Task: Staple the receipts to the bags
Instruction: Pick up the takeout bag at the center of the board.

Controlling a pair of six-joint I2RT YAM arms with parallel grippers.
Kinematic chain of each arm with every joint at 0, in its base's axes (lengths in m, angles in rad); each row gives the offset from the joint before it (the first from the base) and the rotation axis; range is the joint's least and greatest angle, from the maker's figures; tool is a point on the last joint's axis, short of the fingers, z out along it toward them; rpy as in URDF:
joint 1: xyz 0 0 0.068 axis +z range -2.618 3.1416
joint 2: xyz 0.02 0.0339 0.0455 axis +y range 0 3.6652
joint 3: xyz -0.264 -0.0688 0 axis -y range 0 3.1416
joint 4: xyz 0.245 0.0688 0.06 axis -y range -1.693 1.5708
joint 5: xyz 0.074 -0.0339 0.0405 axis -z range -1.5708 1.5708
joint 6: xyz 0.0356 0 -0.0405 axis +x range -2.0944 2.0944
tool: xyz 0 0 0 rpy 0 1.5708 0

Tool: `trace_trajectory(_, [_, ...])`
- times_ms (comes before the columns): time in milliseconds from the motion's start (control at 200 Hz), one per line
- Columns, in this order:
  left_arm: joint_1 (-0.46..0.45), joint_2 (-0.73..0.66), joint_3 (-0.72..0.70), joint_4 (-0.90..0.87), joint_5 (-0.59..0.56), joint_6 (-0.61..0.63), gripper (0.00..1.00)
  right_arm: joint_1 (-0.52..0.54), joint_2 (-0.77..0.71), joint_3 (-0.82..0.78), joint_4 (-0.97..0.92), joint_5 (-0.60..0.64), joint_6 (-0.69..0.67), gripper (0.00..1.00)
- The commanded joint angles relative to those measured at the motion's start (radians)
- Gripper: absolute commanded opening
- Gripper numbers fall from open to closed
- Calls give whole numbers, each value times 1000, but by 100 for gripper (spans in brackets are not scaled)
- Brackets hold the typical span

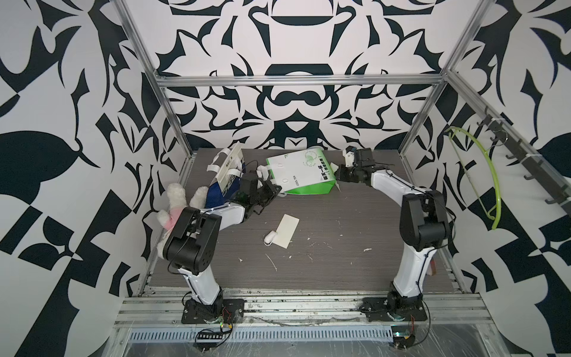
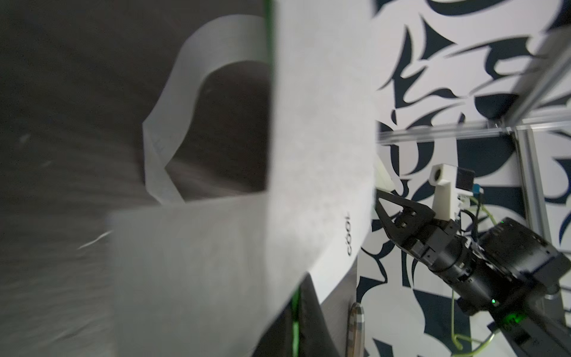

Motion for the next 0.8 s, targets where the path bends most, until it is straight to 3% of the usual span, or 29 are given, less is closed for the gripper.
trace_trajectory(0, [-34,-106,171,-269,7,250,0,-37,-184,-26,-47,18,-117,0])
trace_trajectory(150, [-36,-109,387,-533,45,508,0,-100,-360,-92,-131,-5,-239,0])
trace_trajectory(320, [-38,-35,632,-838,100,841,0,-130,-491,-97,-243,-149,-371,0])
trace_trajectory(500, [-38,-4,726,-990,105,1124,0,-129,-609,-93,-285,-330,-463,0])
trace_trajectory(710, [-36,32,853,-1113,75,1321,0,-130,-713,-115,-329,-534,-531,0])
trace_trajectory(795, [-36,31,875,-1177,119,1452,0,-129,-729,-126,-291,-620,-519,0])
